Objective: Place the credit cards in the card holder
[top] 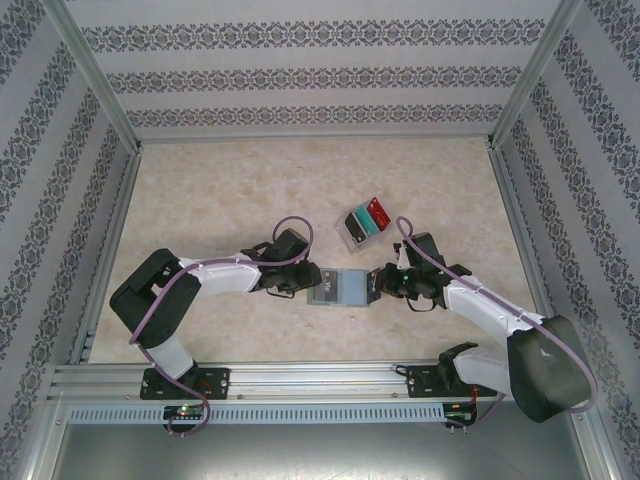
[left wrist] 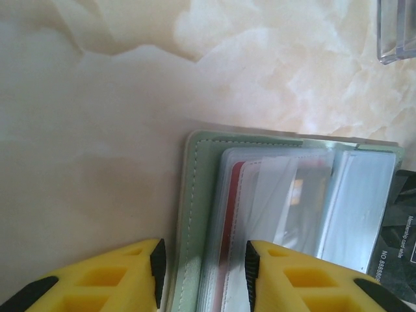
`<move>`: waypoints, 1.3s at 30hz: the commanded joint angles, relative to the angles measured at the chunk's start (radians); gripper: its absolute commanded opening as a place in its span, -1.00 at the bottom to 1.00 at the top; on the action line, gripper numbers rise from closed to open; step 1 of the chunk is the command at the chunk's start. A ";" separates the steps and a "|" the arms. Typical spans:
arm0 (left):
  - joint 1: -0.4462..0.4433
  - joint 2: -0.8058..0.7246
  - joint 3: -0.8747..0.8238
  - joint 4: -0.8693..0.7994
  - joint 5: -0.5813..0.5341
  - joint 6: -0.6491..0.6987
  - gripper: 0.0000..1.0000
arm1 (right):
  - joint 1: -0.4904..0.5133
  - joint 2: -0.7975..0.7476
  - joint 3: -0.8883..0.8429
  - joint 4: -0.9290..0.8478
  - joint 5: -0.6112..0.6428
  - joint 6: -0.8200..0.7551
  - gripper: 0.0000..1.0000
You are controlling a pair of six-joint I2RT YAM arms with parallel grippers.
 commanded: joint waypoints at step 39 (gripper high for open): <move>0.097 -0.146 -0.115 0.717 0.395 -0.230 -0.87 | -0.023 -0.049 -0.005 0.514 -0.371 0.373 -0.84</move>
